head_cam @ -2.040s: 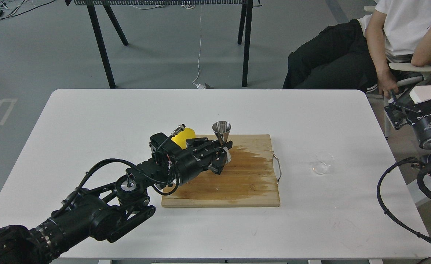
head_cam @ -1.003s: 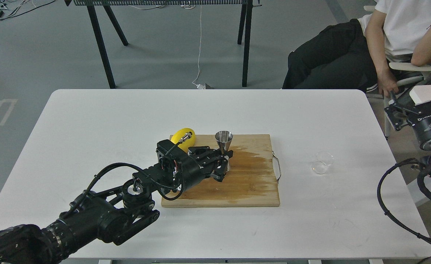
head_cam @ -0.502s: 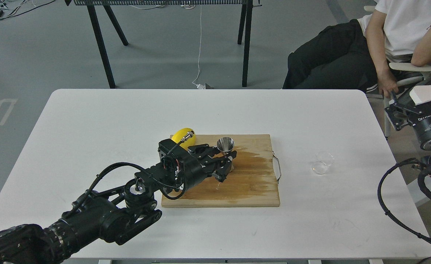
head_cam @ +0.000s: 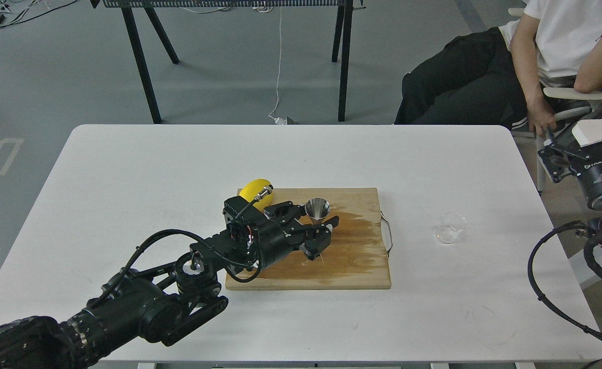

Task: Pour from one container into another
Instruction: 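Lower the jigger onto the board center with the left gripper, then open the left gripper and withdraw it to the rest pose, then move the right gripper to the clear glass cup and grasp it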

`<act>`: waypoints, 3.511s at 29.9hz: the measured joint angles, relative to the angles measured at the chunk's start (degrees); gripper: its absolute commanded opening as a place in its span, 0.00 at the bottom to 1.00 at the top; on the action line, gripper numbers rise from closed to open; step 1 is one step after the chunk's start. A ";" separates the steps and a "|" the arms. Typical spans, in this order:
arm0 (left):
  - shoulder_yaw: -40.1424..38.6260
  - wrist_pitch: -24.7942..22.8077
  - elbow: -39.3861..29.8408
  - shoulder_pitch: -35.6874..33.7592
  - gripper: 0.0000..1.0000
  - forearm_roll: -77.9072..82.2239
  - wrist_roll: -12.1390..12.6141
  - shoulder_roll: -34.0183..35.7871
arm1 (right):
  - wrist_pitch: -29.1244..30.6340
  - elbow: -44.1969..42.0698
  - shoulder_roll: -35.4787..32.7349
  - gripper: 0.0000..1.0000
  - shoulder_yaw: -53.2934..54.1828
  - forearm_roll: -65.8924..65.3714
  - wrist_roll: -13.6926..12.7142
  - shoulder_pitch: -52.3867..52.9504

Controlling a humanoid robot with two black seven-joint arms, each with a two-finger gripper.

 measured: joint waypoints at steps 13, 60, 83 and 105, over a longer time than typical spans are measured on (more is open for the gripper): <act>0.22 0.27 -0.26 1.42 0.70 0.00 -3.36 2.43 | 0.00 1.09 -0.53 1.00 0.00 0.01 0.00 -0.62; -20.62 -19.21 -1.14 -2.56 1.00 -92.09 -11.99 25.92 | -14.89 25.35 -4.64 1.00 2.26 18.21 -0.77 -20.76; -22.92 -32.89 4.41 -5.55 1.00 -127.37 -11.82 25.22 | -13.64 15.08 10.79 1.00 -6.95 19.56 -9.79 -24.16; -22.92 -32.50 4.13 -5.65 1.00 -127.38 -11.99 25.62 | -37.86 15.67 10.99 0.98 -9.11 21.47 -10.64 -14.43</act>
